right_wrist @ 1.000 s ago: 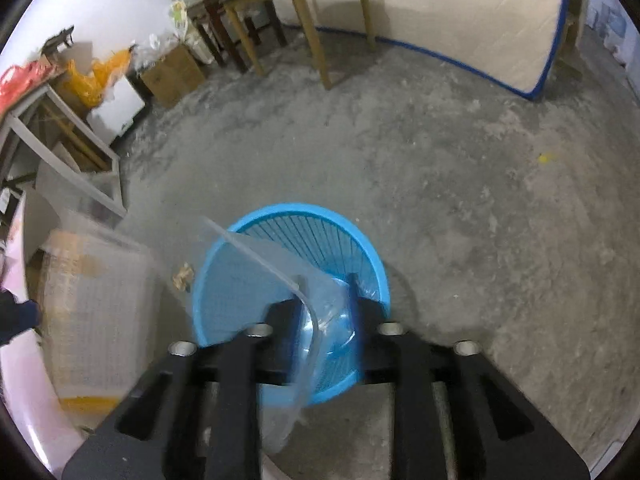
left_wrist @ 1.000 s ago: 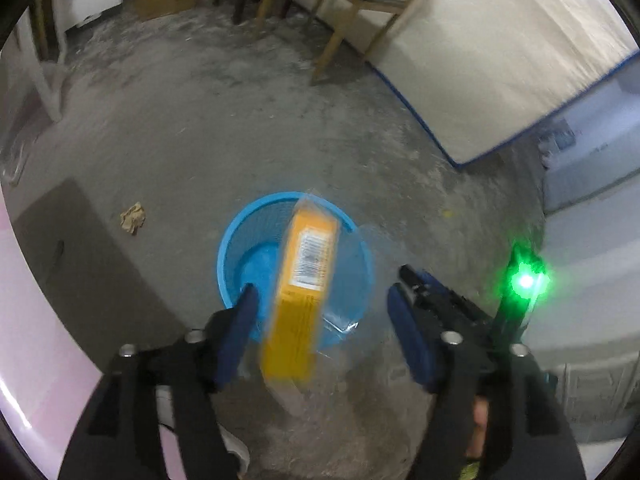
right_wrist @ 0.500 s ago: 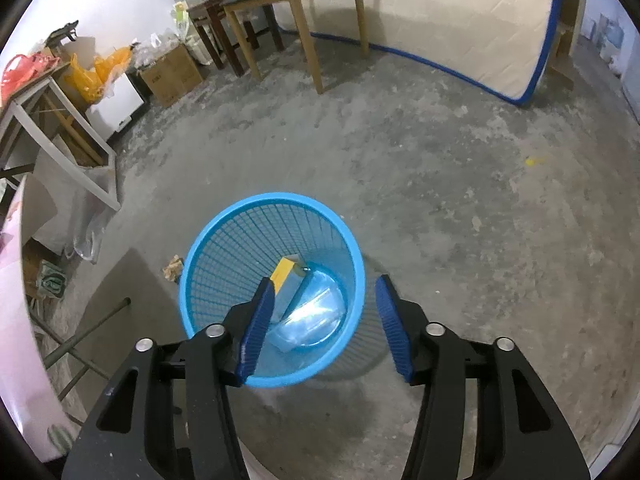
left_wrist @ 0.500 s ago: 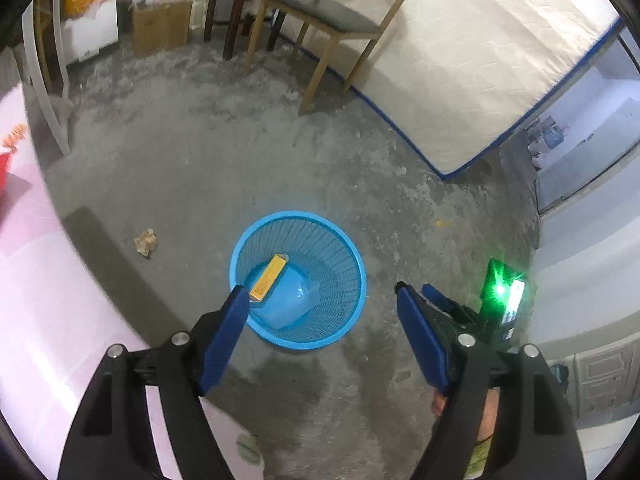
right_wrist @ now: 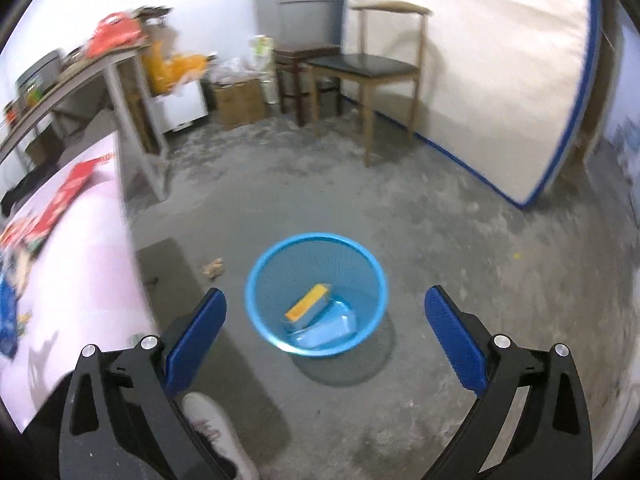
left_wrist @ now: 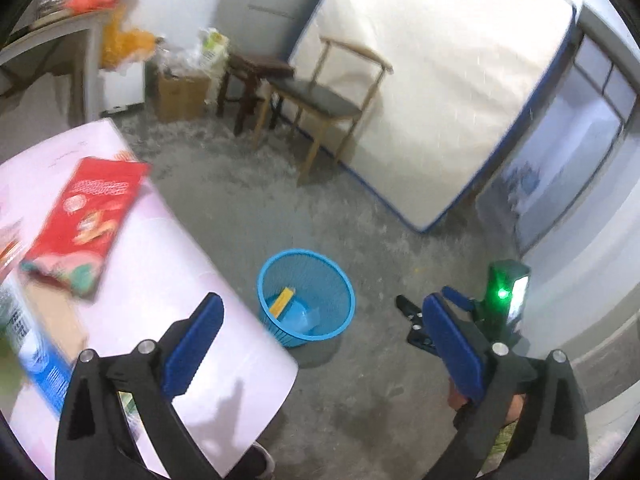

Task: Collect trash
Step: 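Move both tools back over the table, then grasp the orange with the left tool while the right tool grasps the blue candy wrapper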

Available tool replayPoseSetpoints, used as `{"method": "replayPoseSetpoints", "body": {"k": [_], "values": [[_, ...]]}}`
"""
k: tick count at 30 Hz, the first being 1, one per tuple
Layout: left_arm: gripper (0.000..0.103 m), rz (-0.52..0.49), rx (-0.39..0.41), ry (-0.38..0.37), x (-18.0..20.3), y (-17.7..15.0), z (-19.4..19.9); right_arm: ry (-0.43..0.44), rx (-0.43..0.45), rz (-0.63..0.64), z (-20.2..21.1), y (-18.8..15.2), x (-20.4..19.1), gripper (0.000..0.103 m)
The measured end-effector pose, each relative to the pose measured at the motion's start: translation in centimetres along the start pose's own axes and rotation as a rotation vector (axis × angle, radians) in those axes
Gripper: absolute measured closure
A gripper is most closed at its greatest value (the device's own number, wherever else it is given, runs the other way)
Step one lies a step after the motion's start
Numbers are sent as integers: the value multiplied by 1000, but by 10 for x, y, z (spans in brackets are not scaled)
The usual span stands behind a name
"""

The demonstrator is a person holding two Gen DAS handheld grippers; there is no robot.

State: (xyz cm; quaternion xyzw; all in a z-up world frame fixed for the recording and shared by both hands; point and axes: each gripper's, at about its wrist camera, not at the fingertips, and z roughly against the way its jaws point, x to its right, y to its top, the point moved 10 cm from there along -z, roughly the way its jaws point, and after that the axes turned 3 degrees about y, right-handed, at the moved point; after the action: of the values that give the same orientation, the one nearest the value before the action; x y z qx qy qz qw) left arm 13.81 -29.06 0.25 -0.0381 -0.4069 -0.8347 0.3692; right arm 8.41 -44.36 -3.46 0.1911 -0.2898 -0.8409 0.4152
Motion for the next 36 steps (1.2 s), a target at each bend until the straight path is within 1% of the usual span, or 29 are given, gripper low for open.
{"method": "replayPoseSetpoints", "body": {"k": [2, 3, 4, 5, 7, 10, 11, 13, 14, 15, 16, 17, 19, 22, 24, 25, 26, 27, 28, 29, 30, 31, 32, 34, 36], "values": [[6, 42, 60, 27, -25, -10, 38, 82, 29, 45, 13, 9, -35, 7], [6, 56, 82, 44, -35, -14, 50, 120, 48, 60, 19, 13, -50, 7], [6, 78, 116, 72, -51, -24, 70, 164, 70, 77, 26, 17, -66, 7], [6, 89, 138, 90, -61, -32, 83, 227, 98, 105, 37, 22, -88, 7], [6, 120, 191, 172, -91, -53, 118, 312, 141, 150, 54, 28, -124, 7], [6, 152, 230, 265, -126, -85, 157, 419, 207, 199, 79, 32, -168, 7], [6, 172, 242, 309, -141, -100, 172, 449, 219, 216, 85, 32, -181, 7], [6, 198, 258, 358, -159, -124, 192, 520, 221, 258, 97, 29, -214, 7], [6, 219, 266, 403, -173, -141, 204, 566, 205, 278, 102, 25, -231, 7], [6, 235, 272, 429, -181, -152, 210, 605, 187, 290, 105, 21, -245, 7], [6, 257, 274, 459, -191, -164, 215, 665, 155, 308, 108, 14, -263, 7], [6, 284, 262, 509, -204, -179, 219, 720, 119, 330, 110, 6, -281, 7], [6, 315, 246, 572, -224, -201, 224, 785, 58, 373, 112, -7, -311, 8], [6, 315, 214, 634, -247, -217, 221, 890, -42, 459, 115, -33, -362, 14], [14, 283, 192, 668, -253, -224, 218, 954, -108, 499, 117, -52, -397, 18], [19, 270, 175, 686, -257, -227, 216, 978, -146, 518, 117, -62, -414, 21], [24, 264, 166, 691, -262, -229, 214, 992, -167, 535, 117, -69, -427, 24], [27, 259, 162, 690, -267, -229, 212, 1006, -193, 567, 114, -80, -447, 25], [31, 259, 162, 686, -271, -230, 211, 1008, -207, 585, 113, -86, -457, 27], [34, 261, 160, 686, -274, -230, 209, 1016, -235, 614, 109, -96, -474, 30], [35, 264, 158, 686, -279, -232, 208, 1023, -253, 629, 106, -102, -487, 31], [39, 269, 156, 685, -280, -233, 208, 1024, -265, 638, 103, -106, -494, 32], [42, 278, 153, 680, -283, -235, 205, 1017, -280, 649, 98, -113, -503, 34], [46, 285, 146, 672, -284, -237, 204, 1010, -330, 666, 87, -126, -520, 39], [50, 281, 136, 678, -287, -240, 200, 988, -362, 670, 75, -133, -530, 42]]}}
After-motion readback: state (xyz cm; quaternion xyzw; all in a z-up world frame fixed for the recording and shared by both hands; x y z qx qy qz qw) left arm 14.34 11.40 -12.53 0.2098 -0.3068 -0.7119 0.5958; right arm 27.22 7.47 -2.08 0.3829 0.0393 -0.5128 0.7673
